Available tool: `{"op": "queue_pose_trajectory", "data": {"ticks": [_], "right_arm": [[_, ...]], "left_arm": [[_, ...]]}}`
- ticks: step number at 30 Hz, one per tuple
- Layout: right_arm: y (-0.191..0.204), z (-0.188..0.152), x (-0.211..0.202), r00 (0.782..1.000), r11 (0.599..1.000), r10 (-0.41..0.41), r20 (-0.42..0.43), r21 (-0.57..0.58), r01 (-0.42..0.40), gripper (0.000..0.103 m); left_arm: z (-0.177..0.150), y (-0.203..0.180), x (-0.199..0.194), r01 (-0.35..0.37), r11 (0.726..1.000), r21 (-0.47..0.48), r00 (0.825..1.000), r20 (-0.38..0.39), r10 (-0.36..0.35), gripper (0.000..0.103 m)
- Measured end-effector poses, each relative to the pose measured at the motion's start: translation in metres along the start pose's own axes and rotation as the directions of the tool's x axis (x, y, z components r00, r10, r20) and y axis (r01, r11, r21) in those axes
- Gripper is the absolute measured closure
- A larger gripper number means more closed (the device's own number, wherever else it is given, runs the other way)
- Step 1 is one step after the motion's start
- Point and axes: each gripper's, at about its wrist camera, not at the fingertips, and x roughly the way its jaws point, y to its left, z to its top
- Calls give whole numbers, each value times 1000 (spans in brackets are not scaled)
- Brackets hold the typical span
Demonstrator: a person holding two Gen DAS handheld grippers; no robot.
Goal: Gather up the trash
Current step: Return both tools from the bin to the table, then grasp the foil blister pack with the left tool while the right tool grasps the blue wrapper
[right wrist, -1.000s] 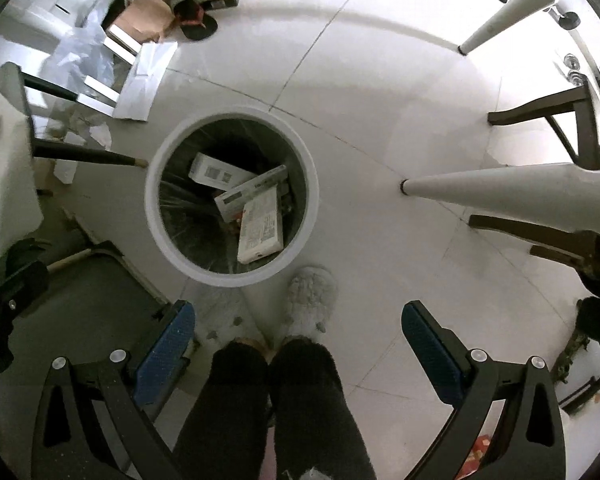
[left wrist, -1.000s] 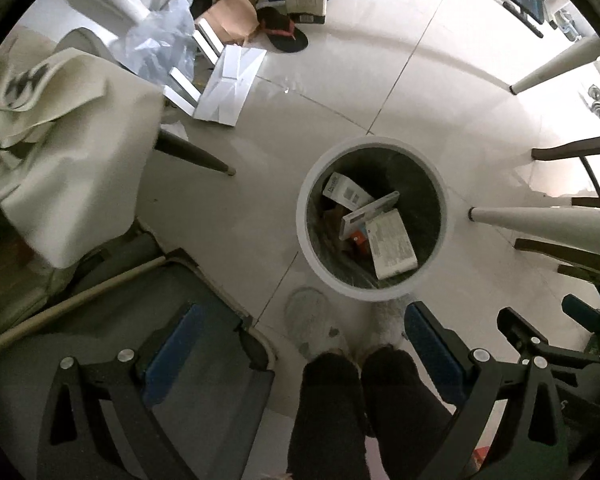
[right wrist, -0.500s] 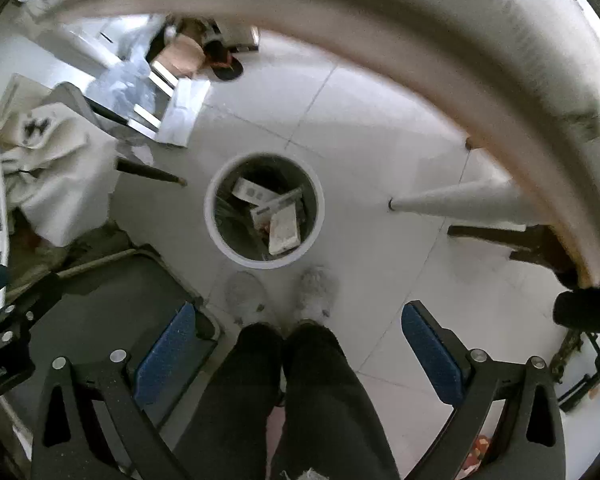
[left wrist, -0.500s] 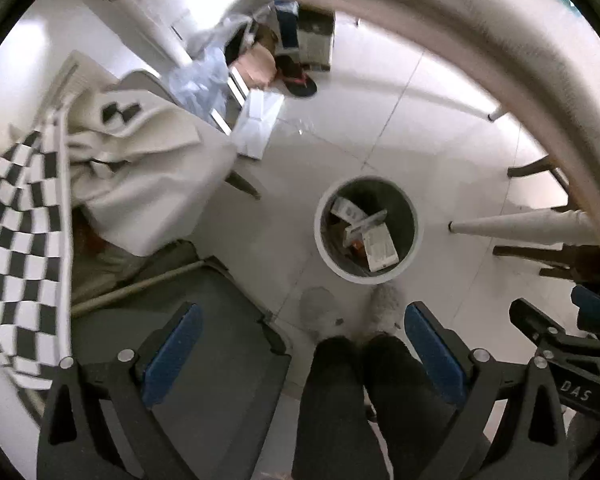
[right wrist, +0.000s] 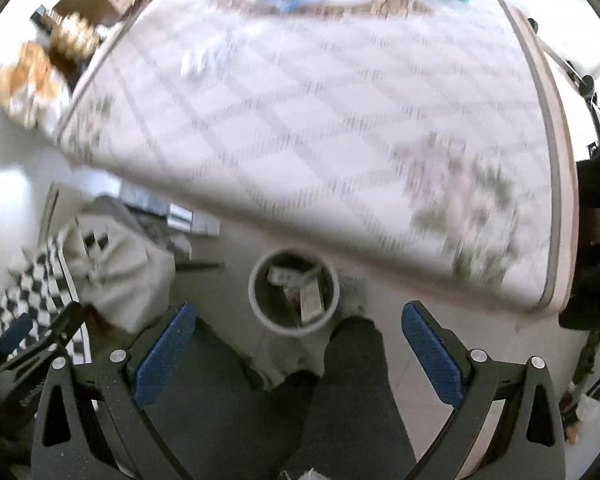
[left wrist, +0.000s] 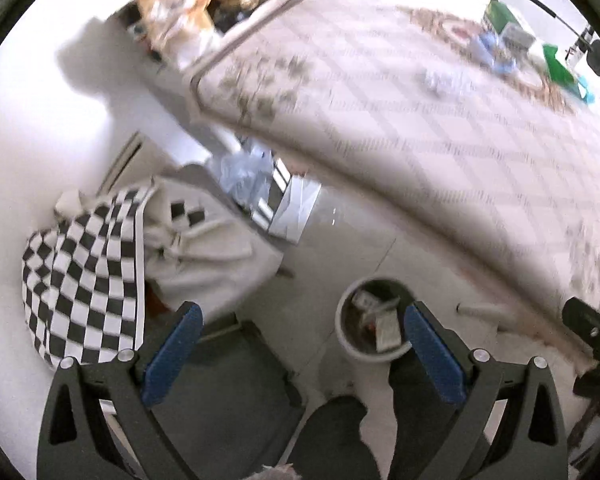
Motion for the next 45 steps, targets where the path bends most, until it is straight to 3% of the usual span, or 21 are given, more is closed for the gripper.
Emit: {"op": "queue_pose_trajectory", "data": {"ticks": [5,12,16,18,20,23,25,26,28,30,32,36,39,42,43,44,45], "right_arm": [[-8,109,9,1000,996,-20,6,-87,21,0],[-3,272,65,999,973,-48,-10,-225,44,0],[14,338,104,998,956,-53,-15,-289,47,0],[22,354,117,999,950,-46,-24,-310,36,0],[30,366,130,999,942,-33,-39,-335,18,2],[42,374,143,998,928,2,-56,-372,-23,13],[47,374,148,998,920,19,-61,-390,-41,38],[47,372,149,998,919,28,-64,-392,-51,44],[43,369,146,998,918,34,-48,-393,-50,65],[30,363,142,998,930,38,-54,-363,-55,72],[10,353,139,997,945,37,-73,-321,-59,74],[-39,333,135,994,978,31,-103,-204,-51,74],[-65,325,137,993,989,53,-110,-134,-67,74],[-72,324,139,992,990,65,-105,-118,-77,75],[-73,324,139,993,990,60,-106,-118,-73,75],[-73,324,139,993,990,56,-105,-121,-69,75],[-72,325,140,993,990,54,-105,-121,-67,75]], "left_arm": [[63,-26,14,11,999,-49,1000,-6,-11,0],[149,-65,76,-56,987,-153,991,-125,37,0],[180,-73,113,-136,976,-172,977,-185,103,0],[190,-70,125,-150,969,-196,972,-210,108,0],[195,-66,130,-151,965,-216,970,-220,103,0],[198,-62,131,-163,960,-229,966,-234,108,0],[202,-62,132,-161,959,-233,964,-246,102,0],[204,-63,132,-155,960,-235,964,-249,95,0],[210,-68,123,-130,963,-238,969,-237,73,0],[217,-75,110,-81,968,-236,979,-203,32,0],[223,-83,103,-14,975,-221,982,-188,-28,0],[234,-113,117,138,976,-166,953,-246,-177,0],[238,-129,131,162,980,-119,940,-283,-190,0],[240,-137,137,153,984,-94,942,-287,-174,1],[241,-138,138,145,985,-90,944,-284,-165,10],[241,-140,138,137,987,-87,946,-285,-157,25],[242,-140,140,134,987,-89,944,-290,-155,32]]}}
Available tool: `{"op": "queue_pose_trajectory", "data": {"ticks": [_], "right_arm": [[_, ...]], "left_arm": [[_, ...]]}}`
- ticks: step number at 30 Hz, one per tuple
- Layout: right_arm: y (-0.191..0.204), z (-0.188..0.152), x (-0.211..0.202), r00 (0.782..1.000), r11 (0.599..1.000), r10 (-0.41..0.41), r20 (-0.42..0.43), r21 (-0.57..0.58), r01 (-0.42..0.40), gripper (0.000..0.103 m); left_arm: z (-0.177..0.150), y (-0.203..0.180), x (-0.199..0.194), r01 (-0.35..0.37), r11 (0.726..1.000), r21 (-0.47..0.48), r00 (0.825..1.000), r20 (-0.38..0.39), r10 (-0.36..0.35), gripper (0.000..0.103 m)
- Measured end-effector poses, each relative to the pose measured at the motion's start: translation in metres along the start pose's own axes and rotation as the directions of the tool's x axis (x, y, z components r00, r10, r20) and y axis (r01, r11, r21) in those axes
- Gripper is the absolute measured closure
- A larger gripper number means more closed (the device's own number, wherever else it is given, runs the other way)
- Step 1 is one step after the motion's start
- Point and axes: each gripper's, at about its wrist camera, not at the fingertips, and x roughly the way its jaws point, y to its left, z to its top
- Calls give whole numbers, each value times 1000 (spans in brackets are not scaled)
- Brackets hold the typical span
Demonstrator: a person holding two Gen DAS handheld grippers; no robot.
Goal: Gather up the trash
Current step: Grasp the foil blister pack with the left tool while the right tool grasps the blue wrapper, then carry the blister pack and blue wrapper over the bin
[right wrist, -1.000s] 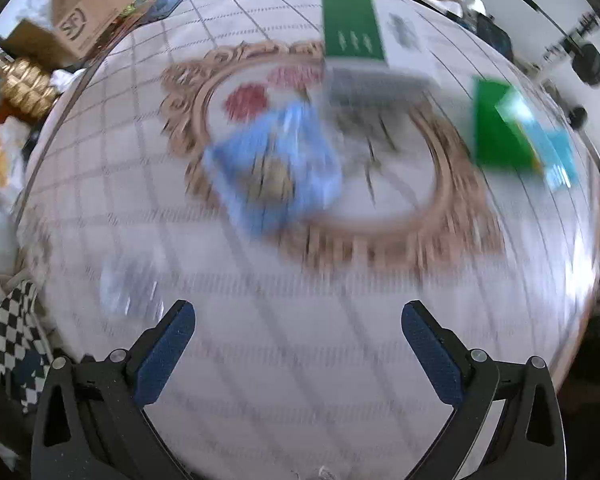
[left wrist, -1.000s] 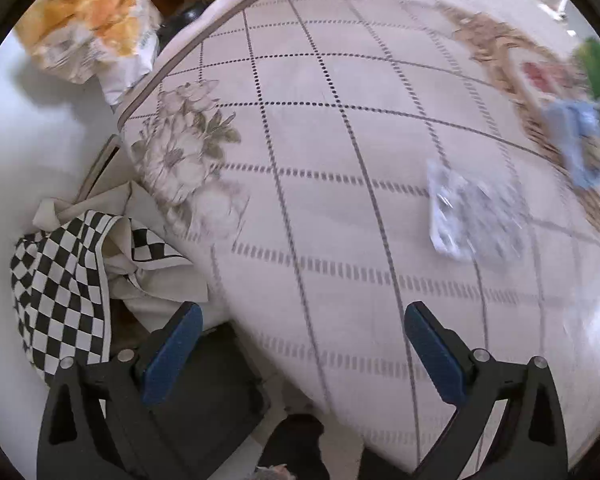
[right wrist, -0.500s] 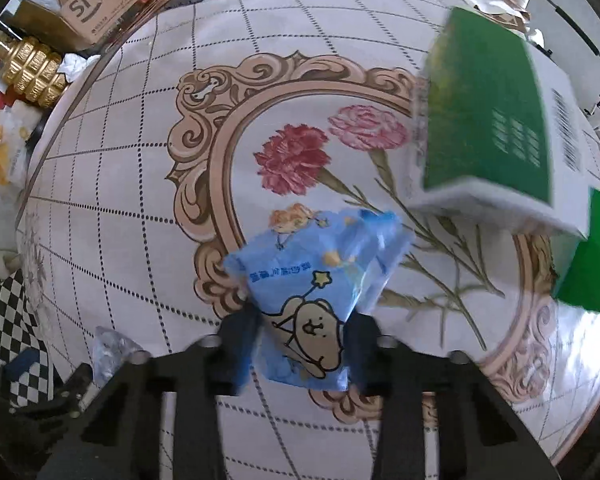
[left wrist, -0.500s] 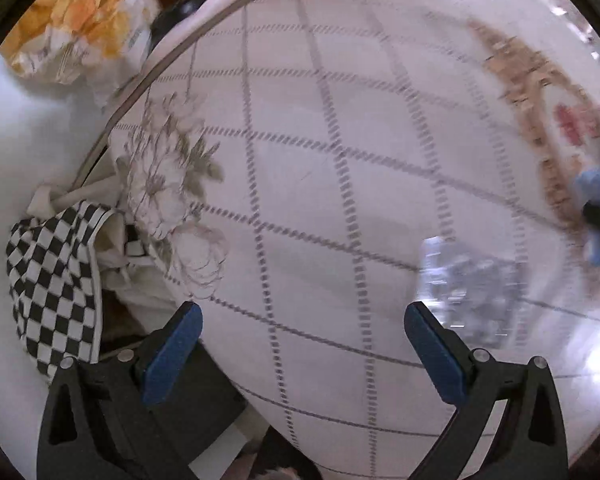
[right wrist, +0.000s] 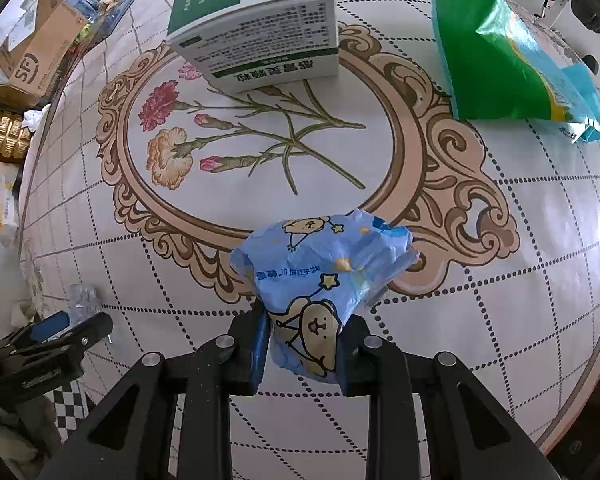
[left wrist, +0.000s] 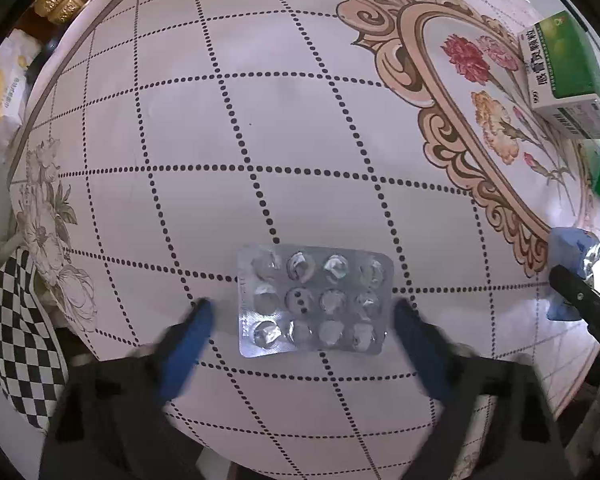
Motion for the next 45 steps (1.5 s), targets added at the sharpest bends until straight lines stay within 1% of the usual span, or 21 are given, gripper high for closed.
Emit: {"op": "queue_pose_trajectory", "data": {"ticks": [1,4,8,10,14,18,21,23,25,28,30,31,33,35,37,39,41,43,44,45], "right_arm": [[0,2,1,1000,1000,-1,0,1,1,75],[4,5,0,1000,1000,-4,2,1,4,75],[9,0,-6,1000,1000,-2,6,0,2,76],[8,-9,-12,1000,1000,5,15,-5,-5,76],[12,-24,-24,999,1000,18,43,-17,-17,76],[26,-50,-41,997,999,24,67,-36,-22,77],[40,-76,-58,995,998,41,92,-47,-37,77],[51,-102,-69,992,998,57,113,-46,-52,77],[60,-124,-77,990,997,68,125,-31,-64,77],[73,-176,-89,987,997,75,139,1,-75,77],[86,-215,-90,988,996,75,138,29,-79,77],[94,-240,-86,988,994,86,126,54,-93,77],[104,-276,-75,989,989,113,94,90,-121,77],[115,-317,-54,988,981,148,38,121,-151,77],[123,-356,-22,985,975,172,-29,147,-166,77],[124,-382,8,980,972,180,-81,171,-164,77],[120,-404,48,975,970,176,-132,194,-148,77],[112,-418,90,972,968,163,-166,219,-125,77],[107,-423,117,971,966,157,-182,230,-114,77],[101,-428,145,969,965,148,-196,241,-98,77]], "left_arm": [[1,-2,0,1,1000,-4,1000,-2,-1,34],[-2,1,-4,-3,1000,7,1000,31,3,39],[-6,-5,-19,-29,999,43,997,76,25,40],[-10,-8,-30,-41,998,56,994,104,35,40],[-24,-11,-61,-66,994,81,982,183,51,40],[-47,-9,-95,-59,993,100,966,258,32,40],[-73,5,-114,-46,991,127,953,301,6,40],[-87,14,-121,-46,988,146,946,323,-4,40],[-108,31,-127,-47,984,169,940,342,-14,40],[-141,59,-136,-48,976,211,930,367,-34,40],[-168,77,-139,-40,971,235,929,367,-51,40],[-177,86,-137,-35,970,242,930,362,-57,40],[-200,105,-126,-23,967,254,939,338,-67,40],[-217,121,-107,-10,966,258,952,297,-70,40],[-234,138,-71,15,968,250,973,220,-72,40],[-246,153,-29,48,971,236,987,139,-82,40],[-253,163,12,61,975,212,994,72,-77,40],[-257,169,66,76,979,188,997,6,-79,40],[-258,169,88,79,979,185,997,-15,-78,40],[-257,168,120,95,979,180,995,-42,-89,40]]}}
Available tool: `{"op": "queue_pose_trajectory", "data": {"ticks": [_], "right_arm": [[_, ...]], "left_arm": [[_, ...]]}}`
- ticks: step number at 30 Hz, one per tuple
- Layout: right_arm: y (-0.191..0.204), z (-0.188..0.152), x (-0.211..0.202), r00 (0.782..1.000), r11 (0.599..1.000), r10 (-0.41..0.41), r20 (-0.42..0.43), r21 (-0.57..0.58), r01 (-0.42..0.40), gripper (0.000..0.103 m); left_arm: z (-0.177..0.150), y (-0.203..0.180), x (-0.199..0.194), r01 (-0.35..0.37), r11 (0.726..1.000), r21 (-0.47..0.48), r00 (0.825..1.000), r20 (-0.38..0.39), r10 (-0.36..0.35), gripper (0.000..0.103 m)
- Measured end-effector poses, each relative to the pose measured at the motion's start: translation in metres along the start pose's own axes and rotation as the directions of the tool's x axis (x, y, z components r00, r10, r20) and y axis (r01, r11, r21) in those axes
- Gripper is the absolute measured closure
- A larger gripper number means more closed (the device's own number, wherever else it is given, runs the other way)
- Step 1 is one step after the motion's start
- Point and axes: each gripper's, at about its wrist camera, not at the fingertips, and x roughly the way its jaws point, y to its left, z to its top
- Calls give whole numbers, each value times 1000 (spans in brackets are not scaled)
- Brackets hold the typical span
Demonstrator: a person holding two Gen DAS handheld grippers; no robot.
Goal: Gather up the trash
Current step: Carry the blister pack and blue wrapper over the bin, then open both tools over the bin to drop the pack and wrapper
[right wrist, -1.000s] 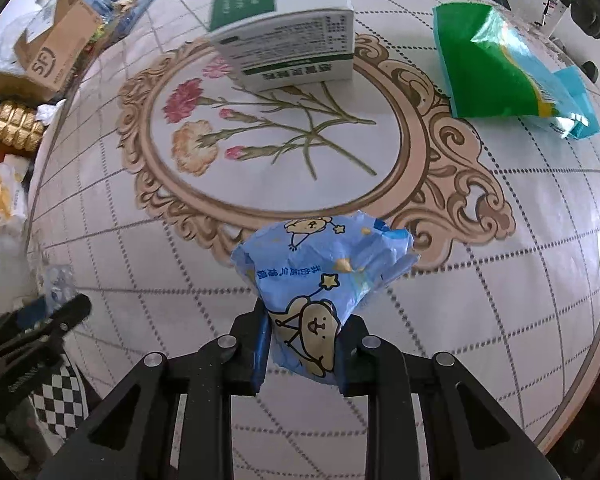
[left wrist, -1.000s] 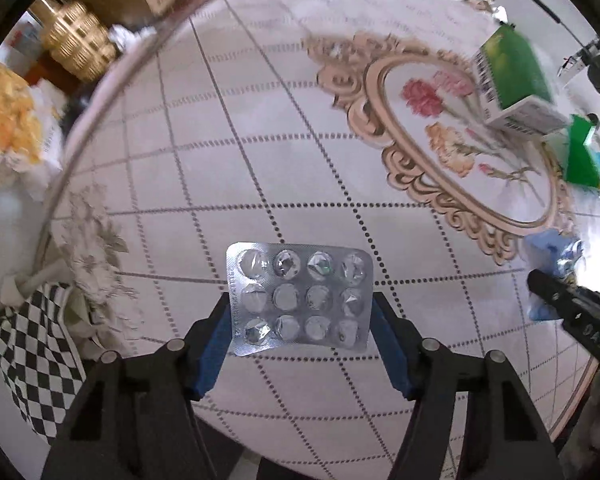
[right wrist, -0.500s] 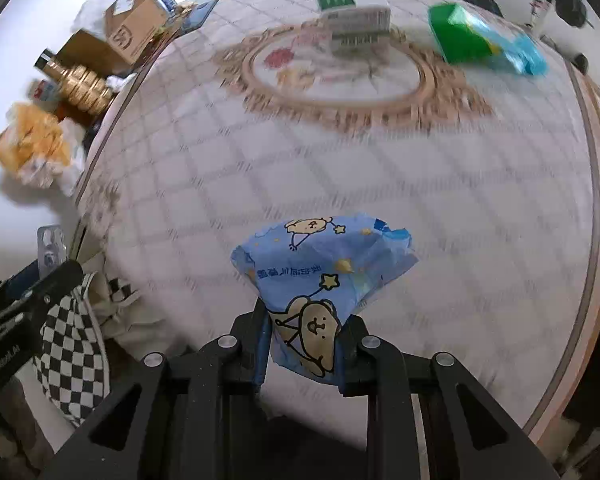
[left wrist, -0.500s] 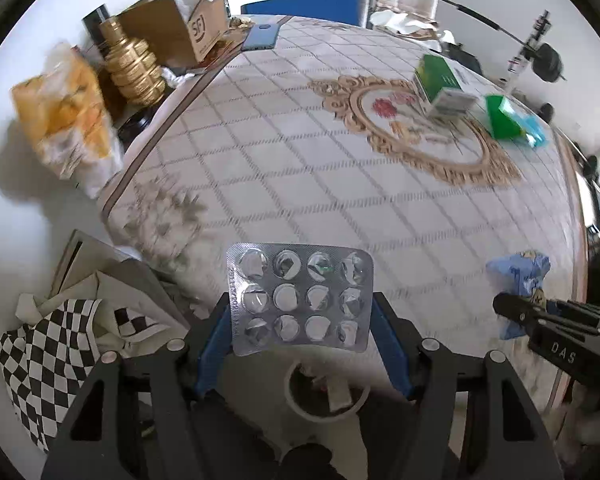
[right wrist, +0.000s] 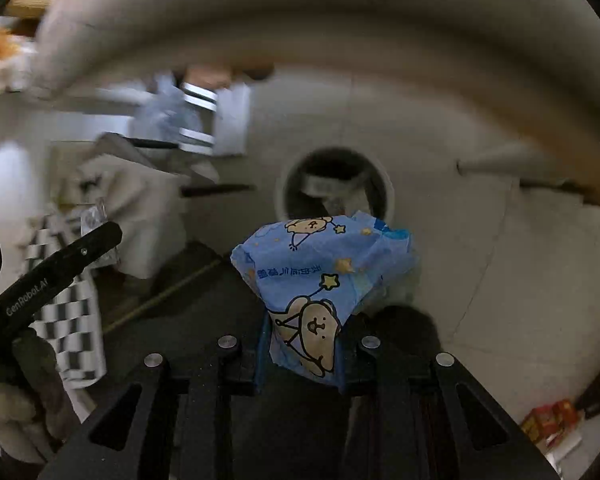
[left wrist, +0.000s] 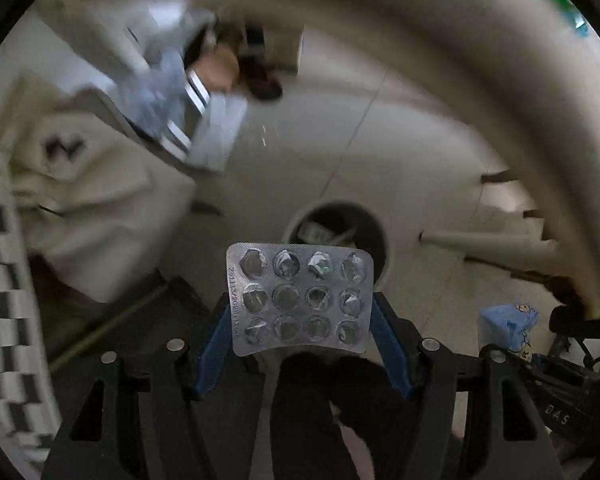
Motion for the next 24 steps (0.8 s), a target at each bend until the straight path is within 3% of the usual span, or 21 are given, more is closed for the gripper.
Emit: {"op": "queue_pose_trajectory", "data": {"ticks": [4,8,10,12,13,14,16,17,21,24], "right_arm": [[-35,25,100,999,999,-10,-40,49,12,77],[-67,55,183,998,997,-1,-60,74,5,76],[-81,69,215,996,994,51,-75,103,-43,76],[-90,78,235,996,993,57,-68,103,-49,74],[-94,81,244,996,993,62,-68,100,-55,72],[-99,83,251,995,993,70,-67,101,-63,69],[-107,86,264,993,991,93,-67,97,-86,53],[-109,86,266,993,991,97,-65,95,-91,48],[-109,84,267,991,990,129,-42,59,-126,11],[-99,81,258,996,996,86,-14,7,-86,4]], "left_arm": [[13,3,104,59,998,-22,995,-81,-61,39],[33,6,201,191,976,-106,970,-130,-204,36],[40,8,230,236,963,-133,956,-143,-255,34],[44,9,249,251,958,-142,953,-137,-270,32],[41,9,253,242,960,-138,957,-127,-260,25],[42,11,255,231,964,-132,963,-112,-246,10],[40,13,256,207,971,-123,972,-88,-219,0],[37,16,257,200,972,-124,974,-86,-212,0],[24,19,247,181,975,-132,979,-68,-191,0],[15,25,232,140,983,-121,990,-13,-142,0]]}}
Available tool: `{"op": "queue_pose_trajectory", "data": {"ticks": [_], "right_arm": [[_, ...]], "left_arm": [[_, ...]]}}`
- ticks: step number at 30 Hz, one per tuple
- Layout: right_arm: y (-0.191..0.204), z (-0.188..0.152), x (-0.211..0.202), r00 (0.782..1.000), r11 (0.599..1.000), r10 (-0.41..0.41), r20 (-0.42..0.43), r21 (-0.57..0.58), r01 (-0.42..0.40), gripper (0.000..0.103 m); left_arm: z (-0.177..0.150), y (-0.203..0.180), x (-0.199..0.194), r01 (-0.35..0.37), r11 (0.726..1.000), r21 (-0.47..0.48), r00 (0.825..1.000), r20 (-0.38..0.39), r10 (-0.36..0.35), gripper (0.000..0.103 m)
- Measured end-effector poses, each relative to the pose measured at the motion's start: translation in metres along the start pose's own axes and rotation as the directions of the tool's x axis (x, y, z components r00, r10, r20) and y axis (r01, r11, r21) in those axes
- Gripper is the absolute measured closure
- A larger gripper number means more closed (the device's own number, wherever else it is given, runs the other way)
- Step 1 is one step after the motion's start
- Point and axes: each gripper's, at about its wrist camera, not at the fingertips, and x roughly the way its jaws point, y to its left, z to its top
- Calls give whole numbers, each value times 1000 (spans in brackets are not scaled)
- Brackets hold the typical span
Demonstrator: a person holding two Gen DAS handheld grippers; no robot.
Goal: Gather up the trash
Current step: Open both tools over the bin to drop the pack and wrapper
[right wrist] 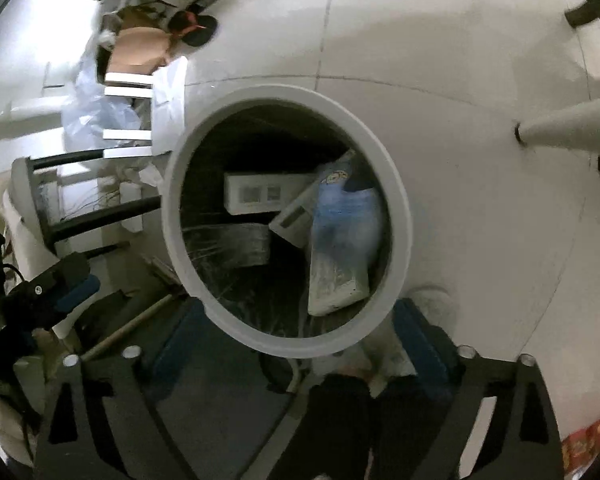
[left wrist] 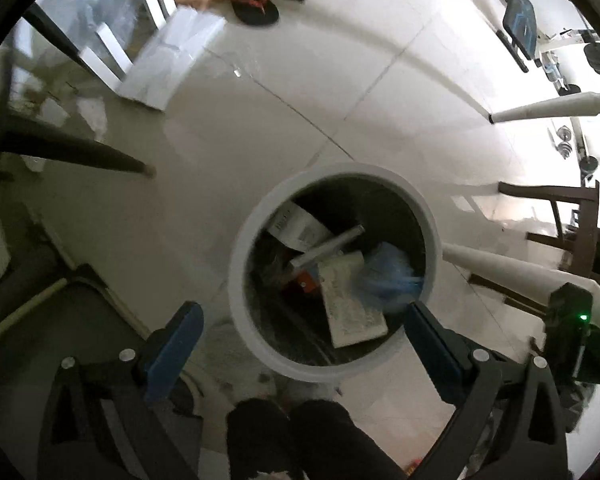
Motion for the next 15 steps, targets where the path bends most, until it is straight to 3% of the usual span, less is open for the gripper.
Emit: {"op": "queue_pose_trajectory", "data": {"ticks": [3,4,7,15], "right_arm": [[15,-4,-10,991,989,-123,56,-70,127,3],[21,-6,-14,979,976,-187,78,-95,194,3],[29,-10,-26,954,950,-277,111,-115,289,3],[44,-26,-64,927,925,-345,149,-117,363,3]], "left_arm": [[-10,-4,-13,-101,994,32,993,58,99,0],[-13,-7,-17,-130,991,42,989,69,127,0],[-24,-12,-27,-206,976,68,976,92,199,0],[-49,-22,-50,-279,955,98,958,94,271,0]]}}
